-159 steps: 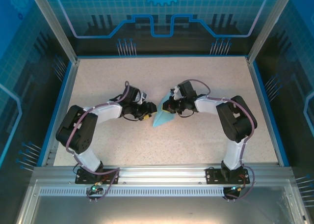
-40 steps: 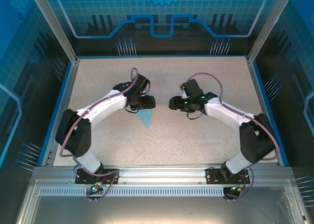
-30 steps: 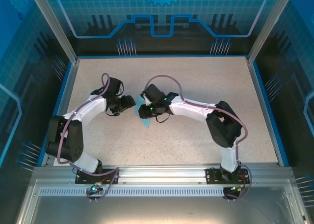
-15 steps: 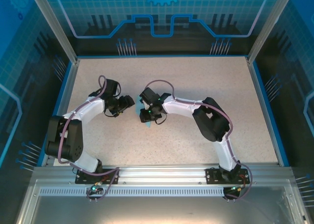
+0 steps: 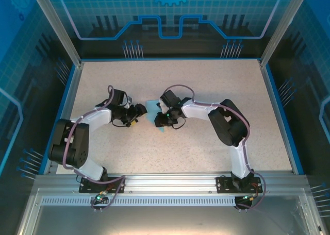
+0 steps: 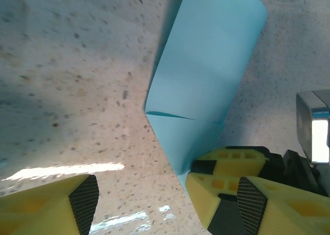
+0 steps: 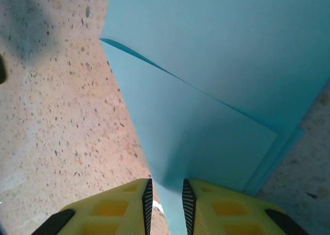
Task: Fold a paper plane with a square sheet of paper (pick it up from the middle)
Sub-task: Move the paper to the center of the table, then fold the wing for the fifth time at the center of the table.
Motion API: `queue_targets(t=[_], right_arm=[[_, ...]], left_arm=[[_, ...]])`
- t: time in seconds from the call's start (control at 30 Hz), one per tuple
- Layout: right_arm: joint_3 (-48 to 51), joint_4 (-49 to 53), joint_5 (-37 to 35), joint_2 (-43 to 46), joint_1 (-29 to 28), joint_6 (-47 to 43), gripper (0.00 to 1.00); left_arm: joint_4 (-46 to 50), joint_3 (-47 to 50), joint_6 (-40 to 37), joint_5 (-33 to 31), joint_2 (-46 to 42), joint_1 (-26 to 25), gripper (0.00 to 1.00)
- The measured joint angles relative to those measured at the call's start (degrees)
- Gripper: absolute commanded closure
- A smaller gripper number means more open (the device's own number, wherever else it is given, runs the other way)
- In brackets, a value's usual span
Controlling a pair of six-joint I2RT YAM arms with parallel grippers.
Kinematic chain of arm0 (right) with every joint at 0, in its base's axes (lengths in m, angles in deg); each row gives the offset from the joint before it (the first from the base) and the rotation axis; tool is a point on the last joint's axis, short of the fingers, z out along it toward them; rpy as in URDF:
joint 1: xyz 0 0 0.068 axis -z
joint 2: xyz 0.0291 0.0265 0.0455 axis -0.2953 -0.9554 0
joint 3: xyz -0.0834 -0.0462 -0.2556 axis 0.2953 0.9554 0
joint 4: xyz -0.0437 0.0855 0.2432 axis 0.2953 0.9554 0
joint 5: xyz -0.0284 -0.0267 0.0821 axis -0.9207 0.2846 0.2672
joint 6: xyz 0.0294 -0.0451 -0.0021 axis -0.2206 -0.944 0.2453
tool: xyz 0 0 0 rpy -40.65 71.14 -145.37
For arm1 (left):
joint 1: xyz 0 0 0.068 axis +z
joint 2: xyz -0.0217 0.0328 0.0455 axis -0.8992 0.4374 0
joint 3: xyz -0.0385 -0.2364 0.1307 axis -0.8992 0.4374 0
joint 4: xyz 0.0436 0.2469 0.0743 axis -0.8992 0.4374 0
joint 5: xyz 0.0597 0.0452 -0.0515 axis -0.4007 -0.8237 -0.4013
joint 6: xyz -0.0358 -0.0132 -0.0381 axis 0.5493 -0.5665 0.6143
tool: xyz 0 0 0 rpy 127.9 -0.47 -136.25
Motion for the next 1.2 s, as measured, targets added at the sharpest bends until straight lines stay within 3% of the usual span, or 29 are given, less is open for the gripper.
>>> queue_targets(t=[0.23,0.57,1.2], right_arm=[[5.01,-6.75,9.18,0.66,4.11,3.54,0.73],[9.84,-16.31,17.86,0.66,7.58,11.39,0.72],[-0.09,-3.50,7.15,4.98,6.38,3.10,0.71]], left_arm=[[-6.51,1.09,1.70,4.85,4.24,-0.37,0.25],[-8.74,0.46,2.32,6.19,7.63,-2.16,0.27],[-9.33,-0.11,2.80,6.19,7.96,-2.82,0.31]])
